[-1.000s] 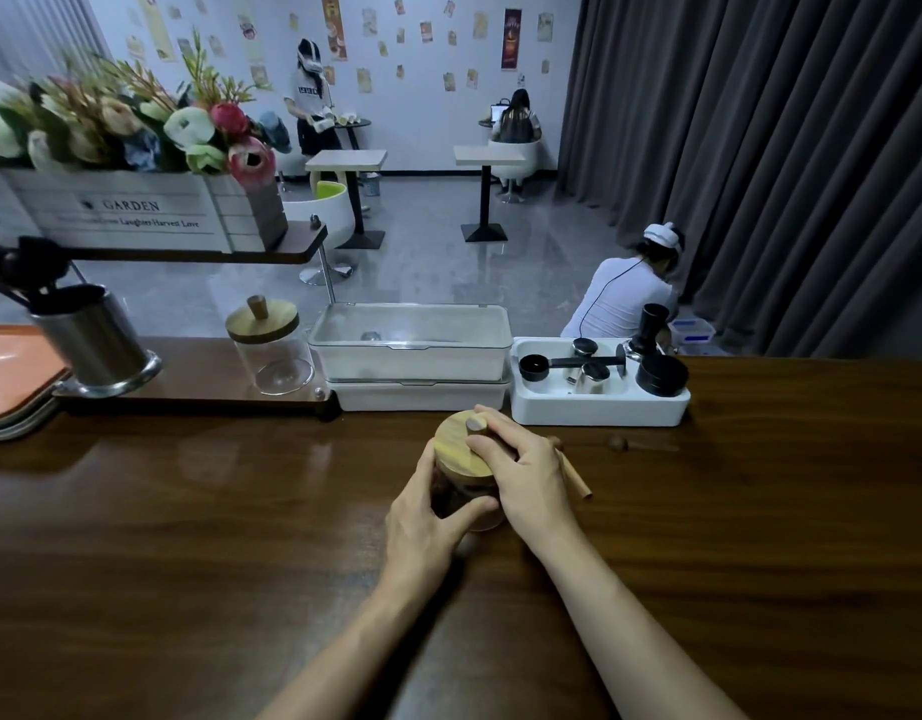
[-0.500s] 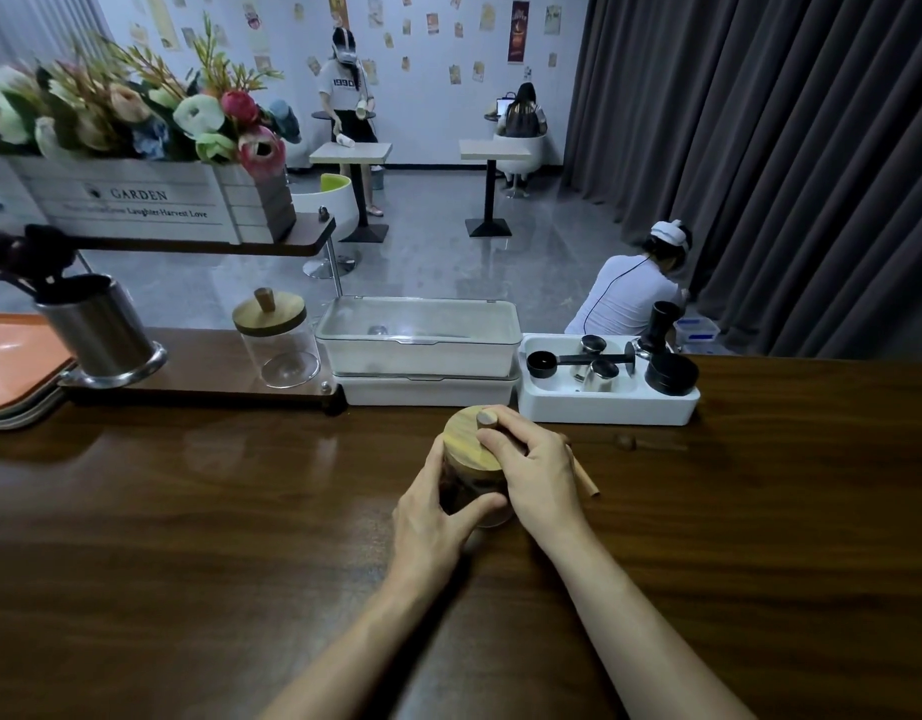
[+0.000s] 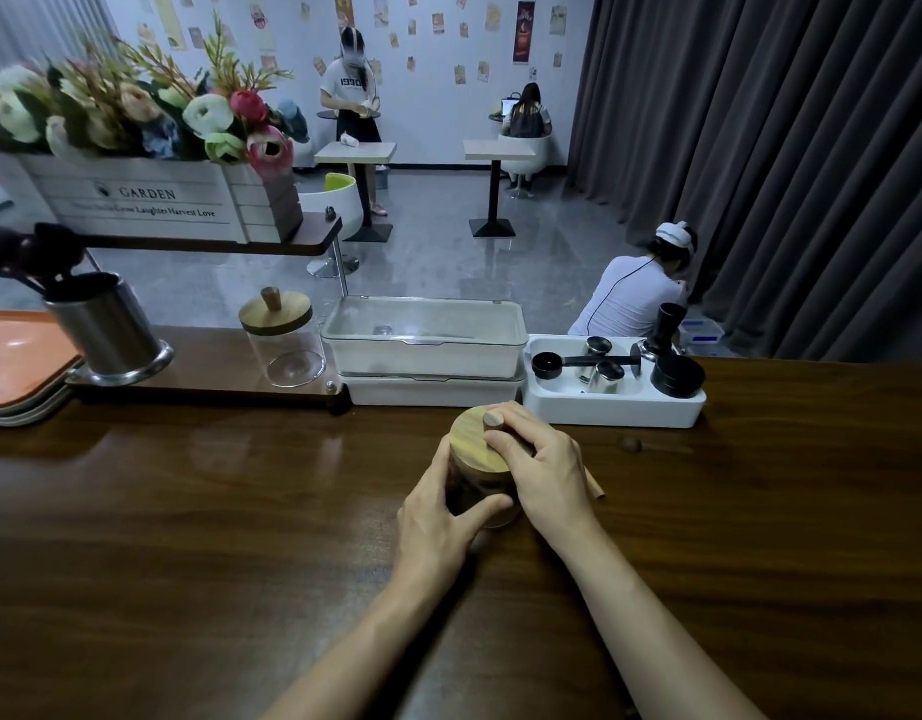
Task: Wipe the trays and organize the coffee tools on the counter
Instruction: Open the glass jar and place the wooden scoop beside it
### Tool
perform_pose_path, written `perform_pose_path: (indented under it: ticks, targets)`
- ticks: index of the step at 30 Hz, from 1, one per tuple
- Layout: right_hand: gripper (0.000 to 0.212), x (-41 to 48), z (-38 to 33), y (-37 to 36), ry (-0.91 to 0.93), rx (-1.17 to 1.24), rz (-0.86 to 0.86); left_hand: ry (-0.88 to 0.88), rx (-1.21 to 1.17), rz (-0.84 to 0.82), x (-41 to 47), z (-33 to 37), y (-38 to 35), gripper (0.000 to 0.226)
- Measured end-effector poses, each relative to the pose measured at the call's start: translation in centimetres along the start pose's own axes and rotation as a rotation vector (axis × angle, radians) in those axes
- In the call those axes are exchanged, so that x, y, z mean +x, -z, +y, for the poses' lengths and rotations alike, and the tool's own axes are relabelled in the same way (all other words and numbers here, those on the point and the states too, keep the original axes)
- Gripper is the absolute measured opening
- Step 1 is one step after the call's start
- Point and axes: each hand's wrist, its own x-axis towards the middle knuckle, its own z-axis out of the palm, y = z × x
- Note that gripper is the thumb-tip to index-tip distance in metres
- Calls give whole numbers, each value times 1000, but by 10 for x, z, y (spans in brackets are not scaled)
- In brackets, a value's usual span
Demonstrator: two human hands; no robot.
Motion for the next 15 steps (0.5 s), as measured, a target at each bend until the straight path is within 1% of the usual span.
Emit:
perform_pose_path:
  ticks: [3, 8, 15]
  targets:
    - [19, 0, 2, -1, -7, 7, 10, -6, 7, 7, 0, 0, 0, 81]
    - [13, 2, 2, -1, -7, 44, 4, 1, 13, 8, 1, -2, 0, 84]
    - [13, 3, 5, -3, -26, 35, 24, 17, 26, 1, 1, -4, -1, 87]
